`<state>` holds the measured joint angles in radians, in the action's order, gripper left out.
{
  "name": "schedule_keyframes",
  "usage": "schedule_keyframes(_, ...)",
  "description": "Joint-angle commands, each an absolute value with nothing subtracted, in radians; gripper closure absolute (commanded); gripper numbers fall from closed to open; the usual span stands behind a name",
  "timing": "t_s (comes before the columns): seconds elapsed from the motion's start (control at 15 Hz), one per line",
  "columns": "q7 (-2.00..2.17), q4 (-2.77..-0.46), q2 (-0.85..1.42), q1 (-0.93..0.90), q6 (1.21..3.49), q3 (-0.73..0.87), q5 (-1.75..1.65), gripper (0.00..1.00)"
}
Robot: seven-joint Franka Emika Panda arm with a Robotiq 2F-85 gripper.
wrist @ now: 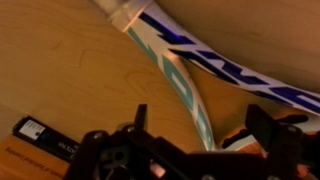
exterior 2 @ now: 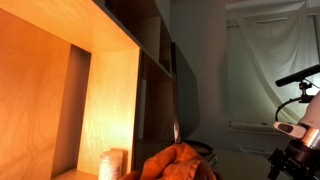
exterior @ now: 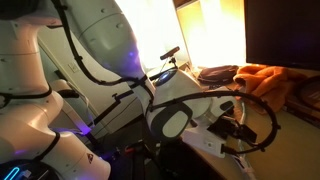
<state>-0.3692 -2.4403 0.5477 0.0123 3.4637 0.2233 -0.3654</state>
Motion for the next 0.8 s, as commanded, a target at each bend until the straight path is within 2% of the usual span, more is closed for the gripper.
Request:
schedule_keyframes(0.0,-0.392,-2.425,0.574,0.013,3.456,0.212,-0.344,0.0)
schedule_keyframes(0.4,-0.394,-2.364,0.622,0.036,3.436,0.171,-0.367,0.0)
schedule_keyframes(0.53,-0.398,-2.341,0.63,0.021,3.433,0.18,-0.361,0.26)
schedule_keyframes(0.73,-0.408,-2.31,0.636,-0.001,3.426,0.189,-0.359,0.47)
